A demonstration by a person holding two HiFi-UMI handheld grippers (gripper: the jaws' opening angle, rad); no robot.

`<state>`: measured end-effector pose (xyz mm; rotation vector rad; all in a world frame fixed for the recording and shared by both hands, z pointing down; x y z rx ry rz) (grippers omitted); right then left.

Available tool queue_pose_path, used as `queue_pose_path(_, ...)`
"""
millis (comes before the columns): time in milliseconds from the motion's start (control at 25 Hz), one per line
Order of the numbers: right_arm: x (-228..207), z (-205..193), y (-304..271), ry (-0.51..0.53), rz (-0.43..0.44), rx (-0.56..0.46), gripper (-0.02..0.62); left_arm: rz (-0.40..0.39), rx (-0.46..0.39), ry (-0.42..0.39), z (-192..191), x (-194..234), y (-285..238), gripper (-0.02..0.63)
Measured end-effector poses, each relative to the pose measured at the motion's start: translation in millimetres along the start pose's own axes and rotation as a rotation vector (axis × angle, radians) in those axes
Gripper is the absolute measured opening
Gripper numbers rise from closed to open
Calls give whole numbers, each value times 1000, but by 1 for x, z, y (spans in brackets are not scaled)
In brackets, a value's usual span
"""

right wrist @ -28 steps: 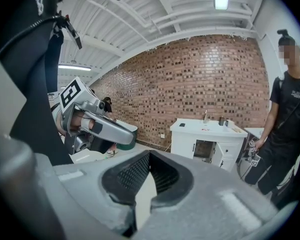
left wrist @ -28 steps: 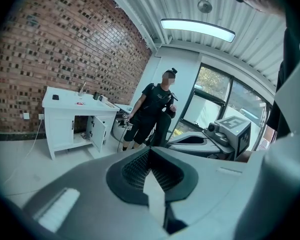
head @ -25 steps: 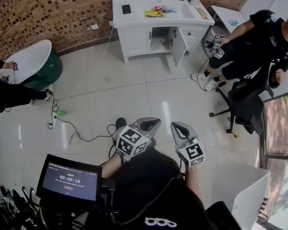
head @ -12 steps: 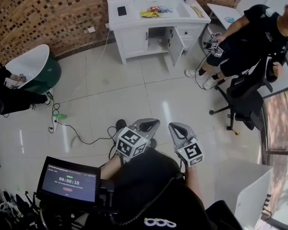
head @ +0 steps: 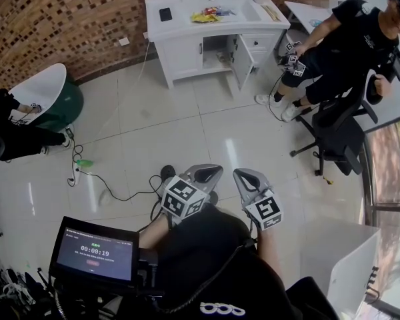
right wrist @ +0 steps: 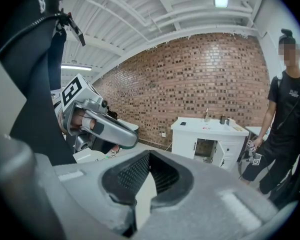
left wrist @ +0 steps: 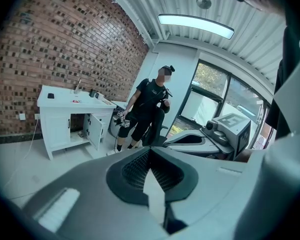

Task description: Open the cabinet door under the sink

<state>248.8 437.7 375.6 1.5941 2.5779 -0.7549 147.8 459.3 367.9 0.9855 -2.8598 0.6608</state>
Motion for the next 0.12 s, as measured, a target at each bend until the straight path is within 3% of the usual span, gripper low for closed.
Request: queue_pose_path(120, 0, 1, 0, 3, 3, 0, -9, -2, 4, -4, 0, -1, -1, 16)
Point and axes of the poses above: the fingertips, and each gripper's own axes: y backward along the fingers, x to its left, z out of its top, the point moved 5 cm from there along y, backward along the fingers, and after that the axes turned 15 degrees about -y, right-handed, at the moved point
